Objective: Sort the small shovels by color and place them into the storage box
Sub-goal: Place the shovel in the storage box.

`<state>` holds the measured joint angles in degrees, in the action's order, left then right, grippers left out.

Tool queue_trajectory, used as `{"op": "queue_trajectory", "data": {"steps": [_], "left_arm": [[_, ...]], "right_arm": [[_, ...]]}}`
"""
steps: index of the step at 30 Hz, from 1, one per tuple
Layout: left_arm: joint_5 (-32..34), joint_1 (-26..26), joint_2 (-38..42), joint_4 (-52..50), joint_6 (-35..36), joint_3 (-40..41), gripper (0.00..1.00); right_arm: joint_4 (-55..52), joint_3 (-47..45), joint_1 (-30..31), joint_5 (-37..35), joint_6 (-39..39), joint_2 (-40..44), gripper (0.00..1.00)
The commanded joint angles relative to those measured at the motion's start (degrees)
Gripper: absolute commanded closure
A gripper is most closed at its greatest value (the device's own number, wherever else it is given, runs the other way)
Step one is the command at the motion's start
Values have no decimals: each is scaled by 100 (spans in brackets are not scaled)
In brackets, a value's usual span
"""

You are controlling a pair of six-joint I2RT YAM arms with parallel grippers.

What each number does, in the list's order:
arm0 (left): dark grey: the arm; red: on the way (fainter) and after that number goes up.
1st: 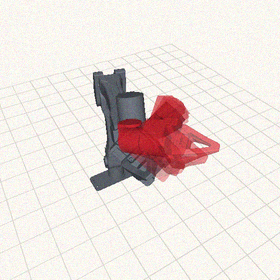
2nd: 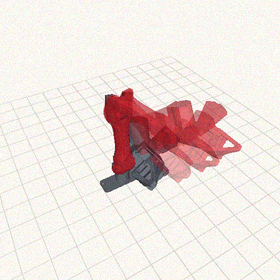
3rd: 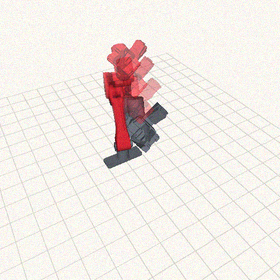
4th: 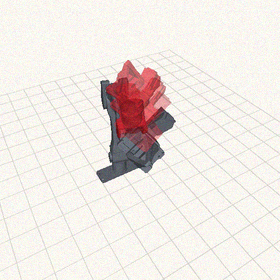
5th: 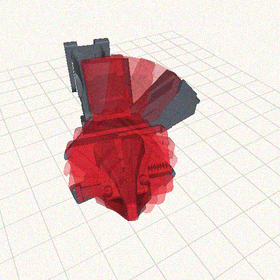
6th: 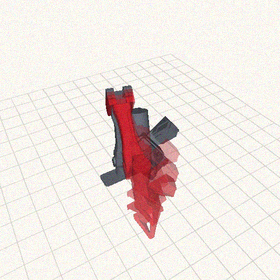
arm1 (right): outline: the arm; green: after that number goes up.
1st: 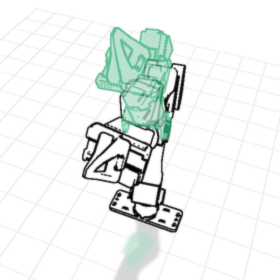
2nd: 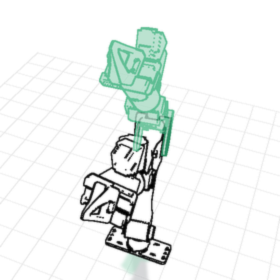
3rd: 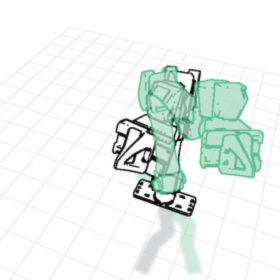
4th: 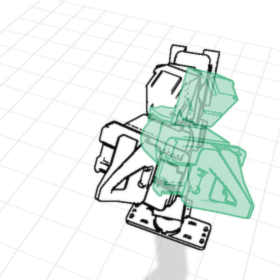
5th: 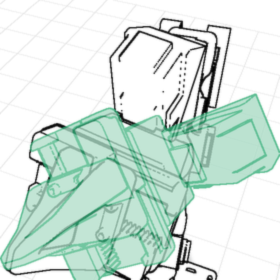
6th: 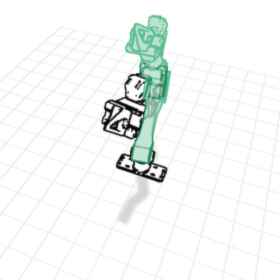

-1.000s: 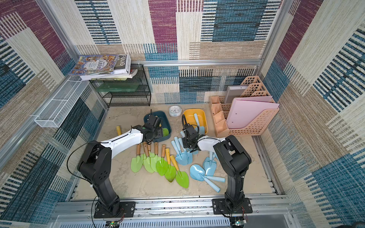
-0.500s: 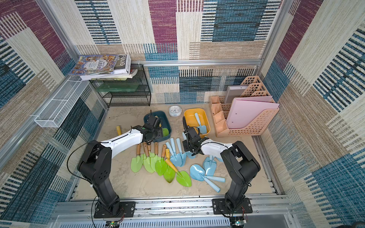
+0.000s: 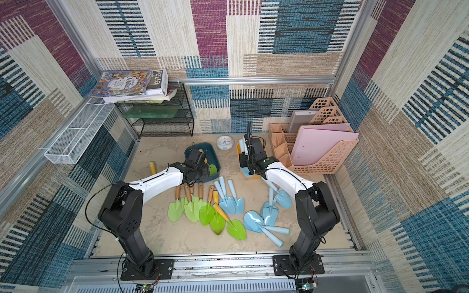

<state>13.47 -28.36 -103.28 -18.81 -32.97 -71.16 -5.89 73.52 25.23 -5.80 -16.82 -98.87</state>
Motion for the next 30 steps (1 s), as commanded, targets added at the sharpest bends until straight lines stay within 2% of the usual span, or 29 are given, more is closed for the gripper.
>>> {"op": "queue_trajectory", "data": {"steps": [1, 7, 13, 30], "left_arm": [[-106, -3, -63, 88, 81, -16, 31], [-187, -1, -148, 124, 114, 5, 31], [-190, -1, -192, 134, 135, -3, 31], [-163, -3, -333, 83, 133, -39, 31]], "right_arm": [[-145, 388, -235, -218, 211, -327, 85], [-257, 983, -575, -378, 355, -1326, 86], [-106, 1031, -710, -347, 338, -1854, 86], [46, 1101, -521, -216, 531, -2078, 85]]}}
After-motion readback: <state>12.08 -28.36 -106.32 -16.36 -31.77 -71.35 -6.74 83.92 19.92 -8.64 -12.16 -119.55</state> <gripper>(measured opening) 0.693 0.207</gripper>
